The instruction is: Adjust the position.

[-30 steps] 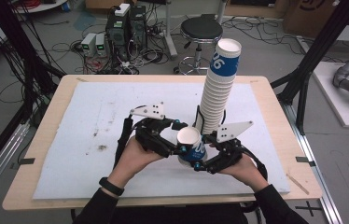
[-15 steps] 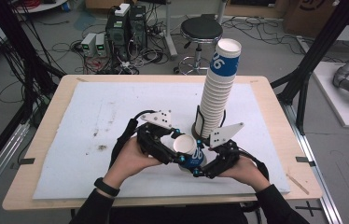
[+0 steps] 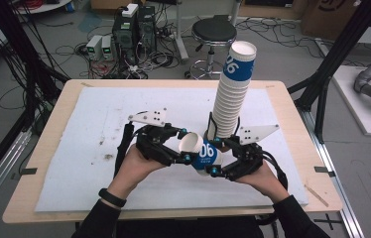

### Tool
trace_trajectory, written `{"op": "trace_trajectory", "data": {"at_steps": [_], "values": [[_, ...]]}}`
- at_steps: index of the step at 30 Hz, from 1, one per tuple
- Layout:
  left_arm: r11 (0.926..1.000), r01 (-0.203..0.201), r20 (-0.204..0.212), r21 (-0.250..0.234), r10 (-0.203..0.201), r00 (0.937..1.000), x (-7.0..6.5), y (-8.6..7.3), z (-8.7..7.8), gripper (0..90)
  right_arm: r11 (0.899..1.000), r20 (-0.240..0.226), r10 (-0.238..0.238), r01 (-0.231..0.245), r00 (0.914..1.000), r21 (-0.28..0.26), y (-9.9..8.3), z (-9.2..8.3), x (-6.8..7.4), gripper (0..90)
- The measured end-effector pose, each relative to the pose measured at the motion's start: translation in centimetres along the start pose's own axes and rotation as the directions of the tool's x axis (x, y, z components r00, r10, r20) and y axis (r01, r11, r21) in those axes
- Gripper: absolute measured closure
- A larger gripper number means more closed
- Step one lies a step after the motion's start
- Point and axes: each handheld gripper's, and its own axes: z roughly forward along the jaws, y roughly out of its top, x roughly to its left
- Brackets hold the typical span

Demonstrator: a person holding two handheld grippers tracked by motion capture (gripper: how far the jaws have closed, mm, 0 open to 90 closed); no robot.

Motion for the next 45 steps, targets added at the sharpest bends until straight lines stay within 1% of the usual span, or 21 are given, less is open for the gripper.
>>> {"op": "trace_trajectory", "data": {"at_steps": [1,2,3,9,10,16,18,22,25,26,29,31,32,33,35,36,37,39,42,43,45], "values": [[0.9999,-0.002,-0.004,-0.012,0.002,1.0,0.0,0.0,-0.1,29.2,1.0,0.0,0.0,0.0,1.0,0.0,0.0,0.0,0.0,18.2],[0.9994,-0.006,-0.005,-0.033,0.006,1.0,0.0,0.0,-0.3,29.3,1.0,0.0,0.017,-0.017,0.9998,-0.025,0.1,-0.2,0.0,18.0],[0.9994,-0.006,-0.005,-0.033,0.006,1.0,0.0,0.0,-0.3,29.3,1.0,0.0,0.017,-0.017,0.9998,-0.025,0.1,-0.2,0.0,18.0],[0.9953,-0.005,-0.016,-0.096,0.003,0.9999,0.1,-0.1,-0.8,29.3,0.998,0.02,0.03,-0.029,0.9993,-0.053,-0.1,-0.4,-0.1,15.2],[0.994,0.0,-0.014,-0.109,-0.001,0.9999,0.0,-0.1,-0.8,29.3,0.998,0.012,0.039,-0.038,0.9992,-0.052,-0.2,-0.2,-0.1,15.2],[0.9849,0.013,0.0,-0.173,-0.013,0.9999,0.2,-0.3,-0.9,29.3,0.998,0.013,0.03,-0.03,0.9995,-0.059,-0.1,0.2,0.1,15.2],[0.9845,0.015,-0.001,-0.174,-0.015,0.9999,0.2,-0.4,-0.8,29.3,0.997,0.01,0.045,-0.045,0.9989,-0.059,-0.2,0.5,0.0,15.2],[0.9839,0.014,-0.004,-0.178,-0.015,0.9999,0.2,-0.6,-0.6,29.3,0.998,0.008,0.049,-0.049,0.9988,-0.047,-0.3,0.7,0.0,15.5],[0.9862,0.012,-0.006,-0.165,-0.014,0.9999,0.2,-0.6,-0.5,29.3,0.999,0.004,0.034,-0.034,0.9994,-0.033,-0.3,0.7,-0.1,17.1],[0.988,0.004,-0.006,-0.154,-0.005,1.0,0.2,-0.6,-0.6,29.2,1.0,0.001,0.018,-0.018,0.9998,-0.023,-0.2,0.5,-0.2,17.9],[0.9924,0.011,0.0,-0.123,-0.011,0.9999,0.1,-0.5,-0.5,29.1,1.0,-0.015,0.02,-0.021,0.9997,-0.01,-0.2,0.4,-0.3,18.8],[0.9975,0.008,-0.009,-0.071,-0.009,0.9999,0.1,-0.3,-0.5,27.9,1.0,-0.014,0.014,-0.013,0.9998,0.016,-0.1,0.3,-0.3,19.1],[1.0,0.003,-0.018,-0.002,-0.003,0.9998,-0.1,0.0,-0.5,24.7,0.999,-0.005,-0.009,0.01,0.9999,0.051,0.1,0.2,-0.3,19.4],[1.0,0.003,-0.018,-0.002,-0.003,0.9998,-0.1,0.0,-0.5,24.4,0.999,-0.005,-0.009,0.01,0.9999,0.051,0.1,0.2,-0.3,19.4],[0.9988,-0.007,-0.037,0.048,0.009,0.9993,-0.3,0.2,-0.4,24.4,0.996,-0.001,-0.019,0.019,0.9998,0.092,0.2,0.1,-0.2,19.4],[0.9974,-0.005,-0.036,0.072,0.008,0.9993,-0.3,0.3,-0.4,24.3,0.99,-0.004,-0.03,0.03,0.9995,0.136,0.4,0.1,-0.2,19.4],[0.9947,-0.013,-0.043,0.102,0.018,0.9989,-0.4,0.3,-0.3,24.3,0.99,-0.004,-0.03,0.03,0.9995,0.136,0.4,0.1,-0.2,19.4],[0.9895,-0.024,-0.058,0.142,0.033,0.9977,-0.5,0.4,0.0,24.3,0.982,0.008,-0.04,0.038,0.9992,0.182,0.5,0.1,-0.1,19.4],[0.984,-0.025,-0.062,0.176,0.037,0.9974,-0.6,0.3,0.4,24.6,0.973,0.014,-0.054,0.049,0.9985,0.226,0.6,0.2,0.1,19.4],[0.9821,-0.031,-0.048,0.186,0.041,0.998,-0.5,0.3,0.4,25.5,0.971,0.01,-0.059,0.055,0.9982,0.232,0.6,0.3,0.1,19.4],[0.9819,-0.039,-0.043,0.185,0.048,0.9979,-0.6,0.2,0.5,29.0,0.969,0.014,-0.063,0.058,0.9979,0.241,0.6,0.2,0.1,19.2]]}}
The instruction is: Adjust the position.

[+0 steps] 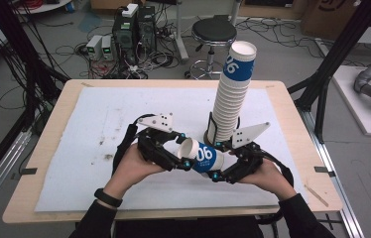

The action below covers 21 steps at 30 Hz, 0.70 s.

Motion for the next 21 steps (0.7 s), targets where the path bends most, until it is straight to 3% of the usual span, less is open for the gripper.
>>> {"op": "trace_trajectory", "data": {"at_steps": [3,6,8,9,10,11,15,17,21], "values": [[0.9991,0.001,0.007,-0.041,-0.001,1.0,0.1,-0.1,-0.1,29.1,1.0,0.005,0.002,-0.002,1.0,-0.017,0.0,-0.2,0.0,16.3],[0.9943,0.01,0.023,-0.106,-0.008,0.9997,0.4,-0.3,-0.5,29.2,0.996,-0.004,0.031,-0.031,0.9995,-0.085,0.1,-0.7,-0.2,15.5],[0.988,0.023,0.029,-0.153,-0.018,0.9994,0.6,-0.6,-0.8,29.2,0.987,-0.027,0.066,-0.07,0.9974,-0.145,0.0,-1.2,-0.4,15.4],[0.9836,0.029,0.027,-0.178,-0.025,0.9993,0.6,-0.7,-0.9,29.3,0.981,-0.026,0.069,-0.072,0.9973,-0.179,-0.1,-1.4,-0.6,15.4],[0.9777,0.034,0.029,-0.207,-0.029,0.9992,0.7,-0.9,-1.0,29.3,0.967,-0.034,0.099,-0.104,0.9945,-0.234,-0.2,-1.9,-0.7,15.4],[0.9703,0.046,0.037,-0.237,-0.038,0.9986,0.8,-1.0,-1.1,29.3,0.967,-0.034,0.099,-0.104,0.9945,-0.234,-0.2,-1.9,-0.7,15.4],[0.9458,0.063,0.054,-0.319,-0.048,0.9974,1.0,-1.3,-1.3,29.3,0.946,-0.044,0.119,-0.127,0.9919,-0.298,-0.3,-2.2,-0.8,15.3],[0.9408,0.063,0.06,-0.333,-0.045,0.9972,1.1,-1.4,-1.3,29.3,0.938,-0.053,0.132,-0.142,0.9898,-0.316,-0.3,-2.0,-0.7,13.9],[0.9205,0.064,0.067,-0.386,-0.041,0.9969,1.1,-1.7,-1.1,29.3,0.927,-0.065,0.146,-0.16,0.9871,-0.34,-0.2,-1.6,-0.5,13.9]]}}
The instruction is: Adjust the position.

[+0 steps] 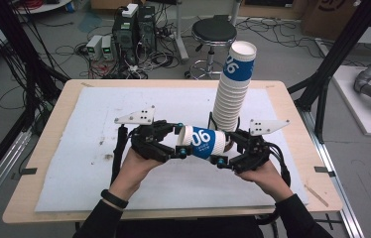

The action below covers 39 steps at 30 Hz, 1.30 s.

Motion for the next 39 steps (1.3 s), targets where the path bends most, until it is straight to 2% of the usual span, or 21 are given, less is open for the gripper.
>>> {"op": "trace_trajectory", "data": {"at_steps": [2,5,8,11,14,17,20,21,23,25,26,27,30,32,34,37,39], "values": [[0.9999,0.012,0.009,0.001,-0.012,0.9999,0.1,-0.1,0.1,29.3,1.0,-0.006,-0.005,0.005,1.0,-0.005,0.0,0.1,0.0,13.9],[0.9999,0.003,0.006,0.015,-0.004,1.0,0.1,-0.2,0.3,29.2,1.0,0.001,-0.016,0.016,0.9999,-0.001,0.0,0.2,0.1,14.2],[0.9994,0.011,0.008,0.034,-0.011,0.9999,0.1,-0.3,0.4,29.2,0.999,-0.006,-0.027,0.027,0.9996,0.019,0.0,0.2,0.0,16.0],[0.9965,0.02,0.007,0.081,-0.021,0.9998,0.1,-0.2,0.4,28.9,0.998,-0.009,-0.044,0.045,0.999,0.035,0.0,0.0,-0.1,17.4],[0.9874,-0.002,-0.024,0.158,0.006,0.9997,-0.1,0.1,0.5,25.5,0.997,-0.001,-0.053,0.053,0.9986,0.06,0.0,-0.2,-0.2,19.0],[0.9746,-0.014,-0.034,0.223,0.022,0.9992,-0.3,0.4,0.7,24.5,0.996,-0.001,-0.056,0.056,0.9984,0.074,0.1,-0.3,-0.2,19.4],[0.9629,-0.024,-0.05,0.269,0.039,0.998,-0.5,0.7,0.7,24.5,0.993,0.003,-0.067,0.066,0.9978,0.1,0.2,-0.4,-0.2,20.1],[0.9566,-0.027,-0.05,0.29,0.043,0.9978,-0.6,0.8,0.8,24.5,0.992,0.0,-0.066,0.065,0.9978,0.104,0.2,-0.4,-0.2,20.2],[0.9408,-0.04,-0.065,0.337,0.065,0.9958,-0.8,1.0,0.9,24.1,0.989,0.009,-0.075,0.074,0.9971,0.129,0.2,-0.3,-0.1,20.2],[0.9277,-0.054,-0.065,0.369,0.084,0.9943,-1.0,1.2,1.0,23.9,0.981,0.007,-0.097,0.095,0.9952,0.172,0.3,-0.1,-0.1,20.2],[0.9141,-0.061,-0.053,0.401,0.09,0.9945,-1.2,1.2,1.2,23.8,0.976,0.008,-0.103,0.099,0.9947,0.195,0.3,0.0,0.1,20.2],[0.9141,-0.061,-0.053,0.401,0.09,0.9945,-1.2,1.2,1.2,23.6,0.976,0.008,-0.103,0.099,0.9947,0.195,0.3,0.0,0.1,20.2],[0.8847,-0.064,-0.051,0.462,0.099,0.9938,-1.3,1.1,1.6,23.5,0.973,-0.003,-0.107,0.106,0.9942,0.207,0.3,0.2,0.2,20.2],[0.8717,-0.063,-0.053,0.486,0.102,0.9934,-1.3,0.9,1.9,23.5,0.968,0.001,-0.113,0.11,0.9936,0.225,0.3,0.2,0.3,20.2],[0.859,-0.065,-0.05,0.508,0.105,0.9932,-1.3,0.7,2.1,24.4,0.969,-0.001,-0.107,0.105,0.9942,0.223,0.3,0.2,0.3,20.2],[0.8548,-0.071,-0.042,0.514,0.107,0.9933,-1.2,0.6,2.2,26.7,0.97,-0.004,-0.11,0.108,0.994,0.219,0.3,0.2,0.3,20.2],[0.8568,-0.072,-0.038,0.511,0.106,0.9936,-1.2,0.6,2.1,27.7,0.969,-0.005,-0.11,0.108,0.9939,0.221,0.3,0.1,0.3,19.9]]}}
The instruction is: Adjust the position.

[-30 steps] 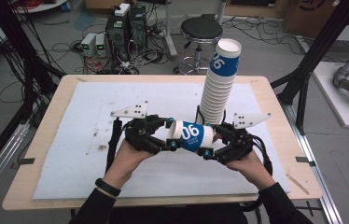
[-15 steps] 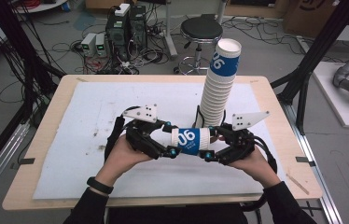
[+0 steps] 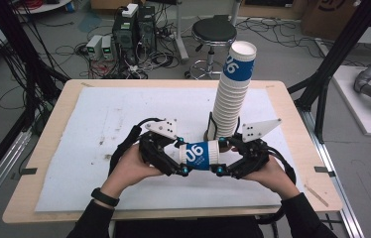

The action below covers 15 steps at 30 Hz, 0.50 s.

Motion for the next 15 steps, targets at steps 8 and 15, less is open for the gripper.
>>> {"op": "trace_trajectory", "data": {"at_steps": [8,15], "values": [[0.9915,0.015,0.027,-0.129,-0.012,0.9996,0.5,-0.4,-0.8,29.0,0.992,-0.012,0.061,-0.062,0.9981,-0.115,0.3,-0.8,-0.2,16.2],[0.9656,0.041,0.021,-0.257,-0.037,0.9991,0.9,-0.9,-1.7,29.3,0.977,-0.008,0.107,-0.107,0.9942,-0.186,0.2,-1.4,-0.4,16.2]]}}
